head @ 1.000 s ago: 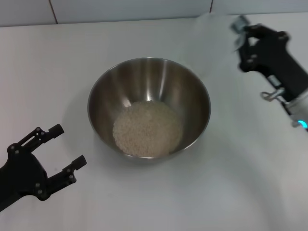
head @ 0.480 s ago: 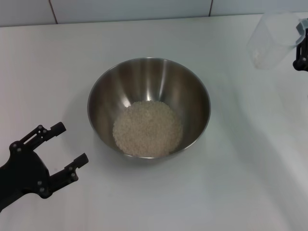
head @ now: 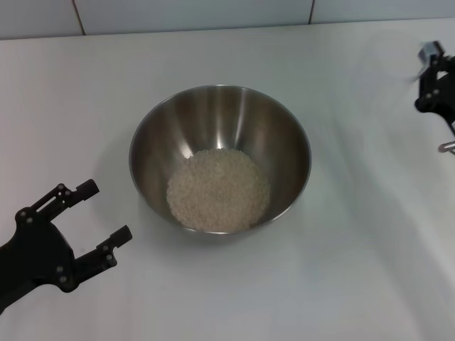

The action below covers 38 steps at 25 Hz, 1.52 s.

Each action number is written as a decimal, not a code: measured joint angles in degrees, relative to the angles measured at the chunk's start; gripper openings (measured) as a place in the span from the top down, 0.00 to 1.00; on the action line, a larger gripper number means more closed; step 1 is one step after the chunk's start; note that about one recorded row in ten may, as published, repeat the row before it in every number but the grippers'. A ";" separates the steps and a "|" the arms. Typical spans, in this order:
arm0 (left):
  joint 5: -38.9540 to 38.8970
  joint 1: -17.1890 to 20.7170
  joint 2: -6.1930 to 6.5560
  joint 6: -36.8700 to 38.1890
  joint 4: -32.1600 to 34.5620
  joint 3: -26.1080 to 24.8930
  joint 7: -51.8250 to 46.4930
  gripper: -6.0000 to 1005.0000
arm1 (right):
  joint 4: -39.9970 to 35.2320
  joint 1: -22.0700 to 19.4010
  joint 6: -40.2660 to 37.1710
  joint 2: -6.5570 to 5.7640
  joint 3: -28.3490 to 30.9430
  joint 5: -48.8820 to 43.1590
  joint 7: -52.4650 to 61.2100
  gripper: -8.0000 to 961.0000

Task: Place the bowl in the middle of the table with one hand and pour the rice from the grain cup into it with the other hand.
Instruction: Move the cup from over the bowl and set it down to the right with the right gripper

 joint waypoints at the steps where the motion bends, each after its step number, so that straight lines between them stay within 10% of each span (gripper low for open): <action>1: 0.00 0.00 0.00 0.00 0.00 0.00 0.00 0.20 | 0.36 0.15 1.69 0.01 -0.07 -0.05 -0.02 0.96; 9: 0.01 -0.24 0.09 0.06 -0.04 0.00 -0.24 0.20 | 2.13 1.41 13.30 0.06 -0.20 -2.63 -0.15 0.96; 38: 0.00 0.56 0.26 1.87 -0.01 -0.68 -0.46 0.20 | 3.18 0.89 17.05 0.12 -0.11 -3.37 -1.06 0.96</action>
